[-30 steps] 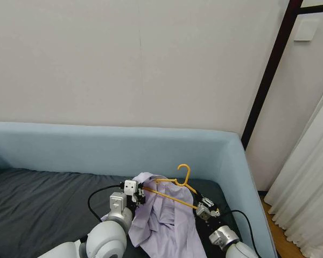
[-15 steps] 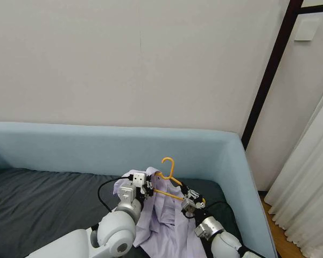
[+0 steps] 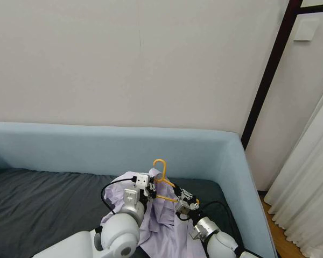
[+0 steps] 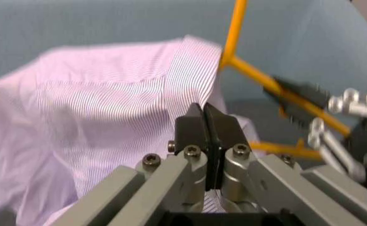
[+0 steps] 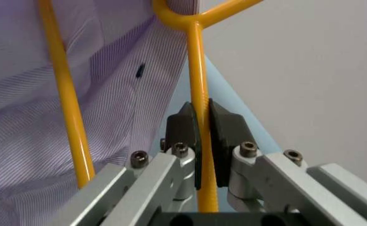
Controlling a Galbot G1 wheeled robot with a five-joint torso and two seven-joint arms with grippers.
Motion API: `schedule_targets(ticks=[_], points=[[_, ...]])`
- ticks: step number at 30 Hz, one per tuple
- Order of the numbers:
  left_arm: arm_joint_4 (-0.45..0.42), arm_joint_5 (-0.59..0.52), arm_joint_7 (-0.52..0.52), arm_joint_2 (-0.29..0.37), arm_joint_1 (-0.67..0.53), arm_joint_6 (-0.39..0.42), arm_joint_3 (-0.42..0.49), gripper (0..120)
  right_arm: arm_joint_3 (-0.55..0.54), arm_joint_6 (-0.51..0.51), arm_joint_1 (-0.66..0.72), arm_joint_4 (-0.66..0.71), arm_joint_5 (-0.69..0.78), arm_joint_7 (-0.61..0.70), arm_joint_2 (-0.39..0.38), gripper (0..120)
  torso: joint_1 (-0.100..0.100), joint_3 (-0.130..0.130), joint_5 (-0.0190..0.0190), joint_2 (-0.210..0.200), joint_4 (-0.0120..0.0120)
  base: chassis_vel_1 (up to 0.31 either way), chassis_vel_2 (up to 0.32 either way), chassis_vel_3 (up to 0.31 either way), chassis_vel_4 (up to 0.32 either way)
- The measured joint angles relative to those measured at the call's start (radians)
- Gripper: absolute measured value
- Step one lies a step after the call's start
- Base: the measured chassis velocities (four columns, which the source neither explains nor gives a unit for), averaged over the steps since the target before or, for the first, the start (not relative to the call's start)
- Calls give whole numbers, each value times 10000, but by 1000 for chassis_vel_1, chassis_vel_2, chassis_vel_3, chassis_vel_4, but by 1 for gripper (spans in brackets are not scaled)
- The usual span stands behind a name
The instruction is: Pick up the clothes from the sofa and hang them on the clothes hanger.
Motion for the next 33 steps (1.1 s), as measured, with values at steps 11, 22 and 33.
schedule_targets(ticks=[11, 22, 33], points=[[-337, 339, 53, 195, 695, 165, -337, 0, 860, 478, -266, 501, -952, 197, -212, 4, 0, 0, 1, 0, 2, 0, 0, 0, 0], [-1810, 1465, 1568, 1975, 1789, -535, -838, 37, 2113, 1692, -496, 80, -2555, 347, -133, 4, -1, 0, -1, 1, 6, 0, 0, 0, 0], [-942, 610, 6114, 5352, -701, -3725, -1402, 79, 2598, 2311, -542, -243, -3372, 468, -9, 4, 0, 2, -2, 0, -6, 0, 0, 0, 0]])
